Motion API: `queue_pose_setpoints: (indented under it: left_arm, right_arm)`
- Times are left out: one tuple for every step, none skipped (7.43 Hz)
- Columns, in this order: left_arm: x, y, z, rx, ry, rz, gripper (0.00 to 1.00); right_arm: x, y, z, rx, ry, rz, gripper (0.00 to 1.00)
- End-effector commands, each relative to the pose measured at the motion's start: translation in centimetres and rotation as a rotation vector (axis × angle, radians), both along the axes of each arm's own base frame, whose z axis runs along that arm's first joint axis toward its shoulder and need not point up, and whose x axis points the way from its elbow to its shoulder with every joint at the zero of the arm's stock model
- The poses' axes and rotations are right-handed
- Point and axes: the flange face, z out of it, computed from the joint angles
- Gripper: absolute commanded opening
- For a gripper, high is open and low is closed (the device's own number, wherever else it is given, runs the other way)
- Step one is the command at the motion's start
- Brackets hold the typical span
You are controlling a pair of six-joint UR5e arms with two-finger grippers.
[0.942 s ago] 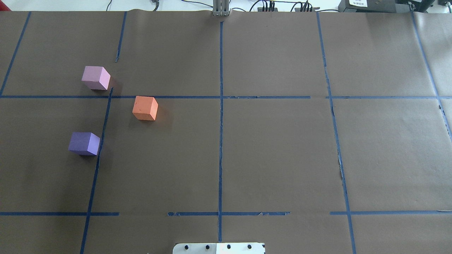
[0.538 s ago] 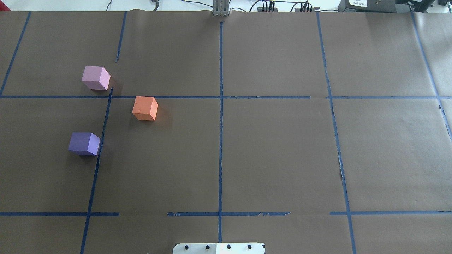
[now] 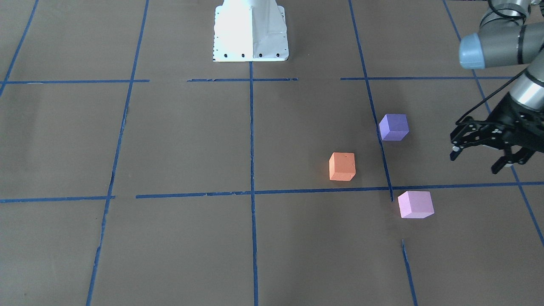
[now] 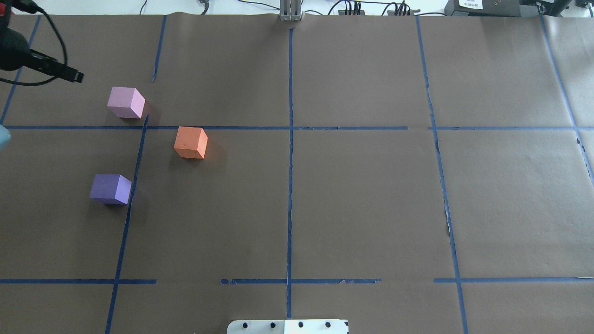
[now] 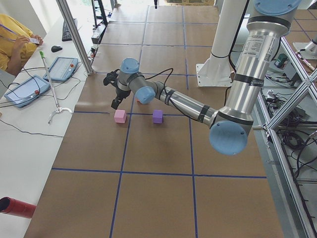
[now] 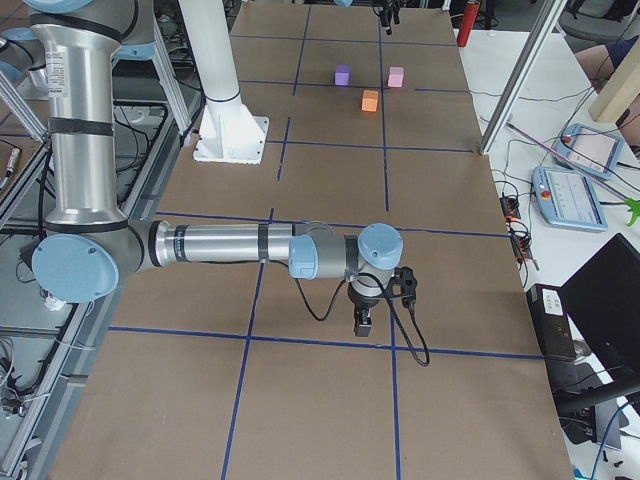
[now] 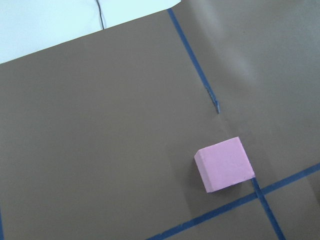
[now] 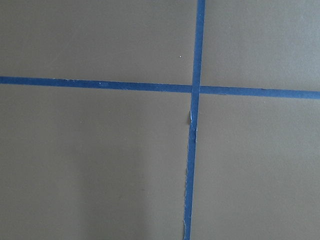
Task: Arrange blocks in a line
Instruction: 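Move the left gripper down over the orange cube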
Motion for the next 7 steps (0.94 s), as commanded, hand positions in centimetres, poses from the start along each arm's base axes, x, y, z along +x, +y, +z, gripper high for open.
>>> queue_pose_setpoints:
  left_arm:
    - [12.9, 2.2, -8.4, -0.071, 0.114, -0.022, 1.0]
    - [15.5, 2.7, -7.8, -0.087, 0.108, 0.008, 1.0]
    - [19.5, 4.7, -7.5, -0.103, 0.097, 0.071, 1.0]
    - [20.1, 4.3, -6.1, -0.132, 0.077, 0.069, 1.0]
    - [20.8, 4.2, -5.1, -0.16, 0.059, 0.066, 1.0]
    - [20.8, 4.2, -4.5, -0.185, 0.032, 0.067, 1.0]
    - [21.1, 3.9, -4.8, -0.225, -0.009, 0.064, 1.0]
  right_arm:
    - [0.0, 0.0, 0.0, -0.001, 0.0, 0.0, 1.0]
    - [0.0, 0.0, 0.0, 0.001, 0.0, 0.0, 1.0]
    - [0.0, 0.0, 0.1, -0.002, 0.0, 0.0, 1.0]
    - [0.0, 0.0, 0.0, 0.001, 0.0, 0.0, 1.0]
    - [0.0, 0.0, 0.0, 0.001, 0.0, 0.0, 1.0]
    - [0.0, 0.0, 0.0, -0.001, 0.0, 0.0, 1.0]
    - [0.0, 0.0, 0.0, 0.001, 0.0, 0.0, 1.0]
